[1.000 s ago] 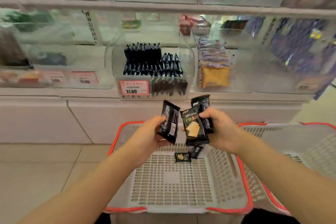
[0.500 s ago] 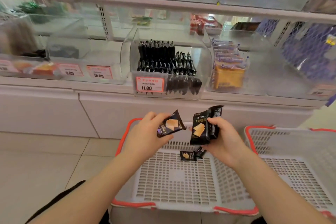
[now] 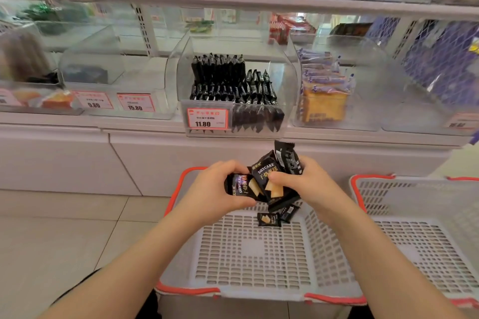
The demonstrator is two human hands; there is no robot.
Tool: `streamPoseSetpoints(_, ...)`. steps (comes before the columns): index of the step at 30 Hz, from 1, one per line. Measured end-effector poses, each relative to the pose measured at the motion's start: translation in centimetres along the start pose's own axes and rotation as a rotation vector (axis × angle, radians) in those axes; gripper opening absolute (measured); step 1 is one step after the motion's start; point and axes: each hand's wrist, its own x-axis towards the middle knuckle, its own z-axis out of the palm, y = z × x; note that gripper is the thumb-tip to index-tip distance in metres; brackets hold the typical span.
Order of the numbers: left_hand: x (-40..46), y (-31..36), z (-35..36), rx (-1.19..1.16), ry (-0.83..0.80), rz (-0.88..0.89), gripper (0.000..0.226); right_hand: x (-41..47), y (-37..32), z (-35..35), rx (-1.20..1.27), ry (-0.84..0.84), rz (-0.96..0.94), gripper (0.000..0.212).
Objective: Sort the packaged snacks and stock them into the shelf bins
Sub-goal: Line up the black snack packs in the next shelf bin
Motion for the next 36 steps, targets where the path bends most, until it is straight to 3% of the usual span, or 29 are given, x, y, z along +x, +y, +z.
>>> streamPoseSetpoints(3,-0.1,-0.4,-0.3,-0.396,-0.079,-0.113,0.052,-0.1,0.4,0.3,0.149,-0.123,0.065,0.004)
streamPoseSetpoints(7,0.4,-0.7,-0.1,-0.767,0.051,-0.248,0.033,0.2,0.5,1.8,0.358,-0.098,0.192,0.019)
streamPoseSetpoints(9,0.3,-0.8,0.5,-0.82,0.088,-0.342,0.029,0.4,0.7,3.1,0.417,-0.042,0.238,0.007)
streamPoseSetpoints(11,0.1,-0.9,1.4,-0.773,0.076,-0.409,0.039,0.3,0.8,4.4,0.419,-0.011,0.278,0.004)
streamPoseSetpoints(13,-0.3,-1.0,2.1,-0.718,0.012,-0.414,0.05,0.4,1.3,5.1,0.265,0.025,0.273,0.008)
streamPoseSetpoints(16,-0.5,-0.9,2.1,-0.689,-0.059,-0.342,0.033,0.8,1.7,4.9,-0.252,0.087,0.077,0.029)
streamPoseSetpoints(19,0.1,-1.1,1.2,-0.703,-0.001,-0.301,0.03,1.1,1.4,3.8,-0.809,0.254,-0.168,0.052)
streamPoseSetpoints(21,0.6,-1.3,0.7,-0.703,0.045,-0.301,0.028,1.2,0.8,3.1,-0.969,0.33,-0.266,0.064)
streamPoseSetpoints(23,1.0,-1.5,0.5,-0.701,0.076,-0.328,0.033,1.2,0.8,2.9,-0.879,0.296,-0.291,0.058)
streamPoseSetpoints(27,1.5,-1.5,0.6,-0.683,0.107,-0.346,0.021,1.6,1.2,2.7,-0.53,0.151,-0.2,0.011)
streamPoseSetpoints(31,1.5,-1.0,0.6,-0.652,0.212,-0.276,0.017,1.3,0.4,2.4,0.259,-0.097,0.089,0.01)
streamPoseSetpoints(33,1.5,-0.4,0.7,-0.587,0.249,-0.194,0.028,0.9,0.5,2.7,0.35,-0.102,0.035,0.012)
streamPoseSetpoints(36,1.8,0.7,1.2,-0.56,0.267,-0.092,0.037,0.8,0.7,3.6,0.304,0.04,-0.056,0.012)
